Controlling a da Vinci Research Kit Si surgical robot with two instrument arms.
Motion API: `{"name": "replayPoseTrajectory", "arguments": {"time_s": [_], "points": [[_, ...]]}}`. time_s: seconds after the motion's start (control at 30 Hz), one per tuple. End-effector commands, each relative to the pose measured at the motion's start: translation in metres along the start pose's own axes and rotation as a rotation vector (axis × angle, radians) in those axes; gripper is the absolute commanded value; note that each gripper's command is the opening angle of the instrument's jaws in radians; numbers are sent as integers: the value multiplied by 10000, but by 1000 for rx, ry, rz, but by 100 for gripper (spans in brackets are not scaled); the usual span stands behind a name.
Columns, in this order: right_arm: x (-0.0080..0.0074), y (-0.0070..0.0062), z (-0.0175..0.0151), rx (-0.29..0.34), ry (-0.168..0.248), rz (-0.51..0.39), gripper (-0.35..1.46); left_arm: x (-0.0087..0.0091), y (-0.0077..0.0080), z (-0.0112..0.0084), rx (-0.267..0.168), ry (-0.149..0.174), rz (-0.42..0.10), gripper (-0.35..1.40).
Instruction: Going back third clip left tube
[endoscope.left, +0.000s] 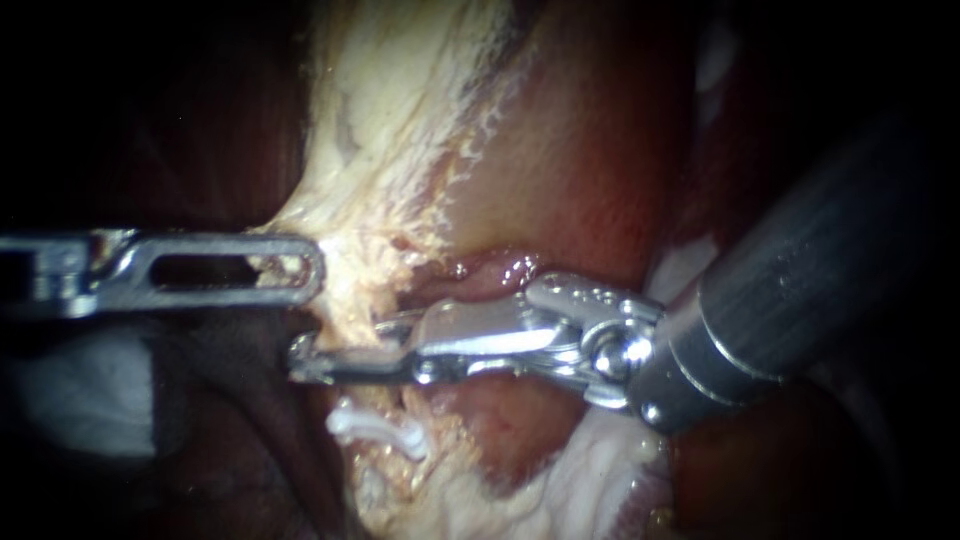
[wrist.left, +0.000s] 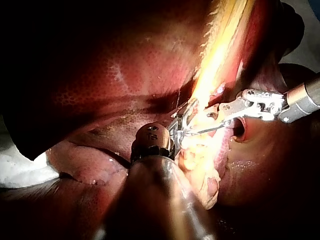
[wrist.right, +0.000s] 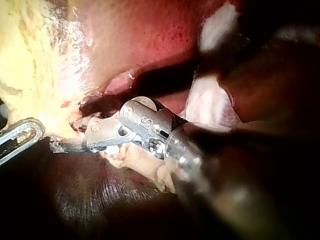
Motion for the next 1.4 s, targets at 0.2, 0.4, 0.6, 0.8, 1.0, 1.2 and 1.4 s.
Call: {"name": "replayPoseTrajectory", "arguments": {"time_s": [0.2,0.4,0.6,0.8,1.0,1.2,1.4], "points": [[0,-4,5,14,-2,-30,13,0,0,0,1,0,1,-35],[3,2,18,4,9,-189,53,1,0,0,0,0,0,-35],[0,14,16,0,24,-287,58,3,-3,-2,0,-1,-1,-35],[-9,19,-5,9,21,-324,59,3,-3,-3,-1,-1,-1,-35],[-22,7,-55,31,16,-381,58,3,-3,-4,0,-1,-1,-35],[-20,-4,-108,4,15,-409,59,3,-3,-3,0,-1,-1,-35],[-7,-22,-152,16,13,-439,60,3,-2,-3,0,-1,0,-35]]}}
